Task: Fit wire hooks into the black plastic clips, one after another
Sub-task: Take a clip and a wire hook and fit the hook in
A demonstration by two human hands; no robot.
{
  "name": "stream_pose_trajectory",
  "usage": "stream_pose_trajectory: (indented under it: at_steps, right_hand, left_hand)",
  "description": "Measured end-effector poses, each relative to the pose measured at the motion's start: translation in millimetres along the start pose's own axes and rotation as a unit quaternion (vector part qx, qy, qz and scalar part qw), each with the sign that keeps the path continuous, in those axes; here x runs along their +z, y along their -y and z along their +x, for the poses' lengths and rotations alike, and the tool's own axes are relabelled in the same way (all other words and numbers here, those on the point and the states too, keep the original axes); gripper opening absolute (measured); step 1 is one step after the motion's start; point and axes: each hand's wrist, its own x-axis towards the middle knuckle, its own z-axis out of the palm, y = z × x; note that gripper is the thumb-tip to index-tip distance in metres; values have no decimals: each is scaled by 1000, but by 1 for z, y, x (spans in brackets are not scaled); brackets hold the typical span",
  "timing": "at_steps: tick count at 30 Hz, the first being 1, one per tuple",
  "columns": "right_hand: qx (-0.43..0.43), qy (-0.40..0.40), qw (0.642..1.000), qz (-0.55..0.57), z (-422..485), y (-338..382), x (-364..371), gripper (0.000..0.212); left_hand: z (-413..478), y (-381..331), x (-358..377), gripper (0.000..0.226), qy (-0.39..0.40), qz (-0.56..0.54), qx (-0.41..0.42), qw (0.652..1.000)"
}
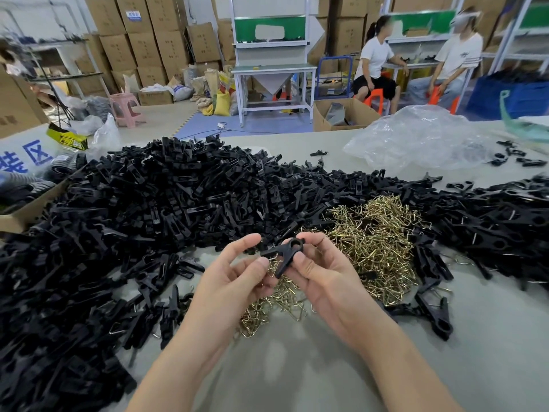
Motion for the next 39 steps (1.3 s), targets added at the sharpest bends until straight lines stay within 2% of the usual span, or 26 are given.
stream_pose_trajectory:
  at_steps: [7, 13, 19, 25, 33, 39]
  right_hand:
    - [-27, 9, 999, -26, 0, -2, -2, 22]
    - [-26, 1, 999, -41, 0, 0, -3, 35]
    - [-25, 11, 997, -79, 0, -3, 0, 32]
    - [-24, 22, 994, -104, 1, -2, -4, 33]
    - [8, 29, 984, -177, -3, -2, -6, 36]
    - [33, 66, 988, -139, -4, -3, -10, 36]
  left_hand:
    - [-5, -6, 7, 47, 24, -96, -35, 994]
    - [-9, 4, 26, 34, 7, -151, -39, 988]
    - [-12, 5, 30, 26, 1, -231, -45, 972]
    - [-14, 3, 33, 28, 20, -220, -42, 974]
    - [-15, -1, 19, 32, 118, -119, -51, 985]
    - [-14, -5, 9, 34, 183, -222, -115, 951]
